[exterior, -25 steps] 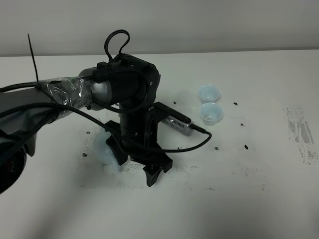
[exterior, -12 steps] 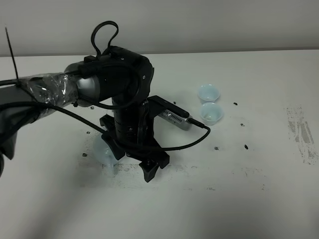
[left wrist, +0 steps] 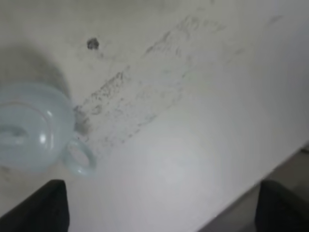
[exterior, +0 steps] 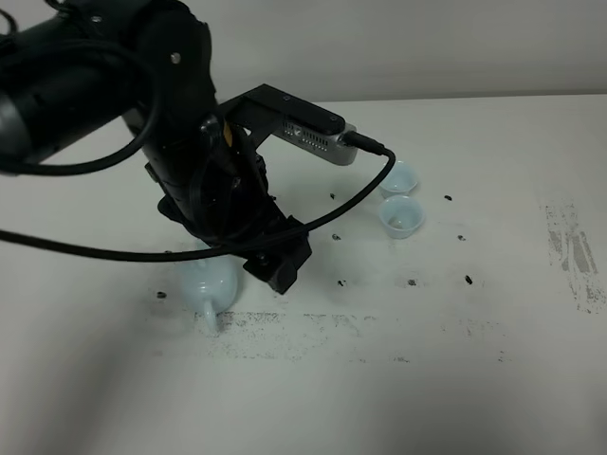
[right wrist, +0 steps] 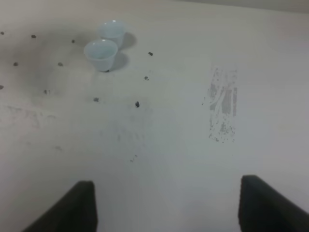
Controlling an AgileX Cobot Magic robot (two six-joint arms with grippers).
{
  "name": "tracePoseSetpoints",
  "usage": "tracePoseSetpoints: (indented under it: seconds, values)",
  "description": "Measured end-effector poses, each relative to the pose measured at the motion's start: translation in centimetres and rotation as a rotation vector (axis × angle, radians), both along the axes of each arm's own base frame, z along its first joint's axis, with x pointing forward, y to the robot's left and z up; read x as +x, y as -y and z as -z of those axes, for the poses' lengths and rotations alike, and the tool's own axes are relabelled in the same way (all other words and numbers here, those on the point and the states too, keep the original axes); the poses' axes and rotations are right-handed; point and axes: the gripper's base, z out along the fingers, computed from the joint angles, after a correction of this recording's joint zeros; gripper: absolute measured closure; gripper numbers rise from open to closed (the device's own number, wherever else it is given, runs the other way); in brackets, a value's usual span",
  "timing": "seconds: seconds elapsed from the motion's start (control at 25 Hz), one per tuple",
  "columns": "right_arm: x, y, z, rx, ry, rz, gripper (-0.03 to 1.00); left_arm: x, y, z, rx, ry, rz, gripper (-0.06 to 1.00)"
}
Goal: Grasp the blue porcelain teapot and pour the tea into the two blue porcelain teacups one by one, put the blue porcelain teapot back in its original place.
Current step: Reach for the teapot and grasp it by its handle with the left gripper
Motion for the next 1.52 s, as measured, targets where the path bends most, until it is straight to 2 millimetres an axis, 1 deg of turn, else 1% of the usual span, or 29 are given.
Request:
tracePoseSetpoints:
  seconds: [0.08,0.16,0.2,0.28,0.4,0.64,0.76,0.92,1.08,1.28,1.52]
  values:
    - [0.0,0.0,0.0,0.000,0.000,0.000,0.38,-2.5,-0.6,0.1,0.012,-0.030,-0.004,0.20]
    - [0.0,0.0,0.0,0.000,0.000,0.000,0.38,-4.8,-1.4,1.0,0.047,-0.074,-0.023,0.20]
    - [0.0,0.0,0.0,0.000,0.000,0.000,0.38,-5.5,-1.8,1.3,0.059,-0.088,-0.042,0.20]
    - [0.0,0.0,0.0,0.000,0.000,0.000,0.38,-6.0,-2.2,1.7,0.077,-0.105,-0.090,0.20]
    - [0.0,0.0,0.0,0.000,0.000,0.000,0.38,-5.1,-1.9,3.3,0.109,-0.095,-0.130,0.20]
    - [0.0,0.0,0.0,0.000,0.000,0.000,0.38,-2.0,0.8,9.3,0.159,-0.130,-0.157,0.20]
    - [0.0,0.0,0.0,0.000,0.000,0.000,0.38,-0.7,1.9,11.2,0.165,-0.129,-0.160,0.20]
    - [0.0,0.0,0.0,0.000,0.000,0.000,0.38,0.0,2.4,12.9,0.182,-0.137,-0.160,0.20]
    - [0.0,0.0,0.0,0.000,0.000,0.000,0.38,0.3,2.2,13.9,0.231,-0.124,-0.142,0.20]
    - [0.0,0.0,0.0,0.000,0.000,0.000,0.38,0.8,1.9,14.0,0.257,-0.074,-0.134,0.20]
    - [0.0,0.0,0.0,0.000,0.000,0.000,0.38,0.9,1.9,14.0,0.261,-0.062,-0.133,0.20]
